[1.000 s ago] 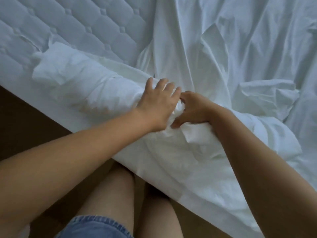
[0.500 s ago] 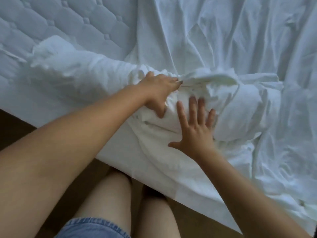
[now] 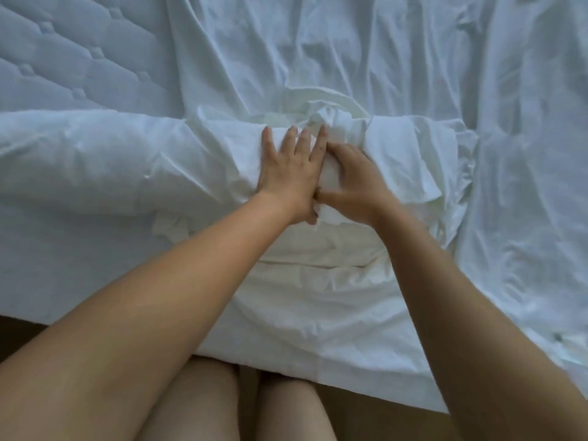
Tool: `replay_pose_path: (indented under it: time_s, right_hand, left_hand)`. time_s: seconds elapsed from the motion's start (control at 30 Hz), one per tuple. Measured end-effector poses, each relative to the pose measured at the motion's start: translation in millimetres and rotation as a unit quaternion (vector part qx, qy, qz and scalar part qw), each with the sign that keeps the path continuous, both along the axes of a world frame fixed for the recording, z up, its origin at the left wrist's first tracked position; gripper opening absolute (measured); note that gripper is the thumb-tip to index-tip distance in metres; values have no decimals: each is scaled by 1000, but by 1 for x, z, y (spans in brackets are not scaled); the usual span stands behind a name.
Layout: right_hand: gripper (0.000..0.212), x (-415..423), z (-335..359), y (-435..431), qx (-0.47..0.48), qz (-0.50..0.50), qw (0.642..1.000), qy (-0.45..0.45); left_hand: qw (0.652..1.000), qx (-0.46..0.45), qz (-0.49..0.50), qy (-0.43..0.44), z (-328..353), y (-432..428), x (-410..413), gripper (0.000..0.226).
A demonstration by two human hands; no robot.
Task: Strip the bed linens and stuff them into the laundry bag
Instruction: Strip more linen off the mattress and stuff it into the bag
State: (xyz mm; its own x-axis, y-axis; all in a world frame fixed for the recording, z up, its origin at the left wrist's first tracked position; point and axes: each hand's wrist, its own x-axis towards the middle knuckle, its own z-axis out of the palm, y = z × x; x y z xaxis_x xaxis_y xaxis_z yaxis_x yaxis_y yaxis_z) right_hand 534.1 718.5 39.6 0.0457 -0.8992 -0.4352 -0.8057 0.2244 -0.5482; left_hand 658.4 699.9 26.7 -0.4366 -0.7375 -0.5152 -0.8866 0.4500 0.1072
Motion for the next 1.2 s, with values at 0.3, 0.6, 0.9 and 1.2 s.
replay_pose_path:
  time_s: [0.3, 0.6, 0.9, 1.2]
  right_hand:
    - [123, -79, -4, 45, 65, -633, 762, -119]
    - [45, -81, -7, -15, 53, -508, 772, -378]
    - [54, 55, 47, -57, 94, 27, 987, -130]
    - [46, 130, 28, 1, 5, 404, 905, 132]
  left_hand:
    - [997, 11, -78, 7, -2, -22, -24, 137]
    - [996, 37, -67, 36, 4, -6, -16, 115]
    - [980, -39, 25, 195, 8, 88, 43, 74]
    - [952, -143, 189, 193, 30, 64, 151, 107]
